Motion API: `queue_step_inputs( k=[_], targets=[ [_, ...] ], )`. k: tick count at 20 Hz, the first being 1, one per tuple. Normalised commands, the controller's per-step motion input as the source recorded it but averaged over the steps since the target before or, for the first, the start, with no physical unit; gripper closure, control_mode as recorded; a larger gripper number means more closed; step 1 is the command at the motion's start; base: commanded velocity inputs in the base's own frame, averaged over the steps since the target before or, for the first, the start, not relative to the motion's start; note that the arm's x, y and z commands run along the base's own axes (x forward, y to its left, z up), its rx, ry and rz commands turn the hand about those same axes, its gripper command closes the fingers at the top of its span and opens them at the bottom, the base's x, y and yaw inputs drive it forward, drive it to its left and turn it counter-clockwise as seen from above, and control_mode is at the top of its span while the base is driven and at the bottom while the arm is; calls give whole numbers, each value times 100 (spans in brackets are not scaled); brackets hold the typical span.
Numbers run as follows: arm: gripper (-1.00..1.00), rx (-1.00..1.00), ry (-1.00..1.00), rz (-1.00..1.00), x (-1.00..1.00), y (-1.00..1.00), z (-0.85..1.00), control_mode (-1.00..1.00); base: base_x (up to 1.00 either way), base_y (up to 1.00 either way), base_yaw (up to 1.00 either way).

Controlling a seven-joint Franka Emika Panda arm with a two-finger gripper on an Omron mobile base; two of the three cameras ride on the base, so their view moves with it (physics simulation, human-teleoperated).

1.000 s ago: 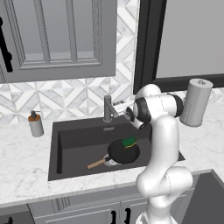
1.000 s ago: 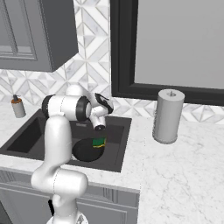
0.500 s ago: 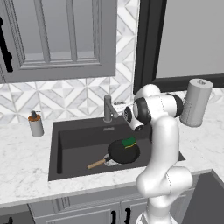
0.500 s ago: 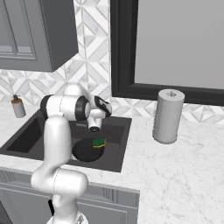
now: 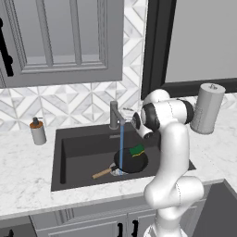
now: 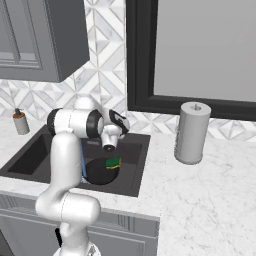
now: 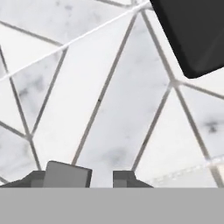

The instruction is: Pick the pan and sponge and place them into the sink. Then turn on the water.

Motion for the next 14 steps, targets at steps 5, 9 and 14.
queue_step_inputs(
  k=[5,9,14],
  targets=[
    [100,26,19,0,0,-100,-60,-100,0,0,0],
    [100,36,12,3,-10,-100,-35,-100,0,0,0],
    [100,51,0,8,-67,-100,-6,-100,0,0,0]
  ],
)
